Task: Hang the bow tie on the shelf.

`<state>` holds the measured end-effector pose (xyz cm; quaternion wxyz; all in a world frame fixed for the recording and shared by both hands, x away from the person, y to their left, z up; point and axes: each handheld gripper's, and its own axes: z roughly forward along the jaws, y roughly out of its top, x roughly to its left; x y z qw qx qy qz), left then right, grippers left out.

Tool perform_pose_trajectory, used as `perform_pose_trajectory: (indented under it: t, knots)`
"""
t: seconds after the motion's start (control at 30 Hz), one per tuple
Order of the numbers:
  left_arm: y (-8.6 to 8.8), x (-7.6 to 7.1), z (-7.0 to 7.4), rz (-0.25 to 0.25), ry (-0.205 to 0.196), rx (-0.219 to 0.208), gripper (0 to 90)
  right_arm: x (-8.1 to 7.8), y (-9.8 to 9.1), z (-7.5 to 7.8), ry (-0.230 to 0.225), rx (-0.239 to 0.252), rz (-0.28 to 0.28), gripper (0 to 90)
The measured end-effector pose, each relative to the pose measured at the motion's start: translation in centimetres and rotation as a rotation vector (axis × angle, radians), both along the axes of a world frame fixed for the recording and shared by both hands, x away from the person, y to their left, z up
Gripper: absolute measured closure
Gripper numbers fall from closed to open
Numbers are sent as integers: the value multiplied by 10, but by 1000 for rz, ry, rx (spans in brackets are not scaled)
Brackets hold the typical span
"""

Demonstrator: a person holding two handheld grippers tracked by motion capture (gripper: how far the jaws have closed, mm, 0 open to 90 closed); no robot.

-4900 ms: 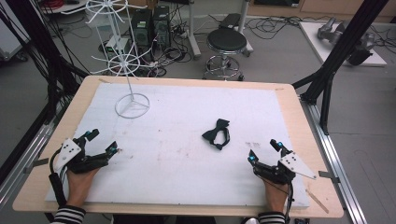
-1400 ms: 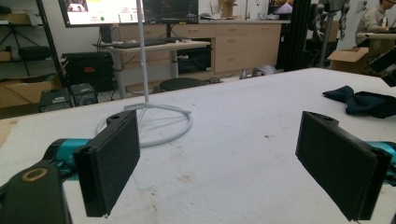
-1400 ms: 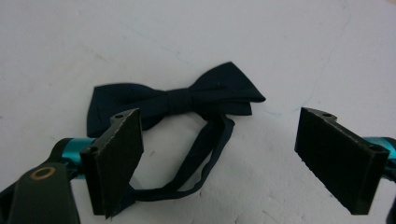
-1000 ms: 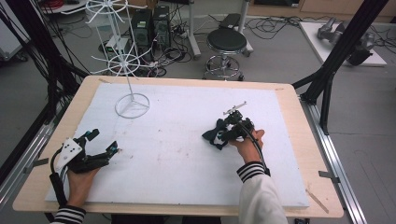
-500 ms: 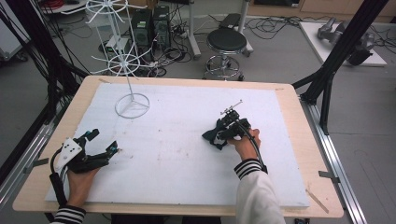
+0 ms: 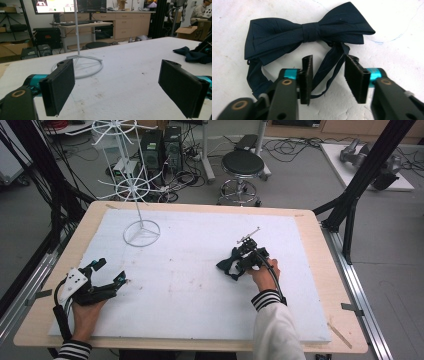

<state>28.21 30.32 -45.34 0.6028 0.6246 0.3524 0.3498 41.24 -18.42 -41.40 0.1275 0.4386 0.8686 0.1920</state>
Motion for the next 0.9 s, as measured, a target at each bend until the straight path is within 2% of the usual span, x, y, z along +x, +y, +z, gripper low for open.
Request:
perform_pose_trajectory:
  t: [0.2, 0.23, 0.3, 0.43, 0.57, 0.9]
  knots:
    - [0, 0, 0, 0, 0, -1, 141, 0, 0, -1, 10, -10, 1, 687]
    - [0, 0, 0, 0, 0, -1, 141, 0, -1, -1, 12, -8, 0, 733]
    - [0, 0, 0, 0, 0, -1, 141, 0, -1, -1, 16, -8, 2, 752]
    - [0, 0, 0, 1, -1, -1, 141, 1, 0, -1, 20, -16, 4, 851]
    - [0, 0, 0, 0, 0, 0, 141, 0, 3, -1, 13, -37, 8, 870]
    - [0, 0, 0, 1, -1, -3, 141, -1, 2, 1, 3, -26, 9, 876]
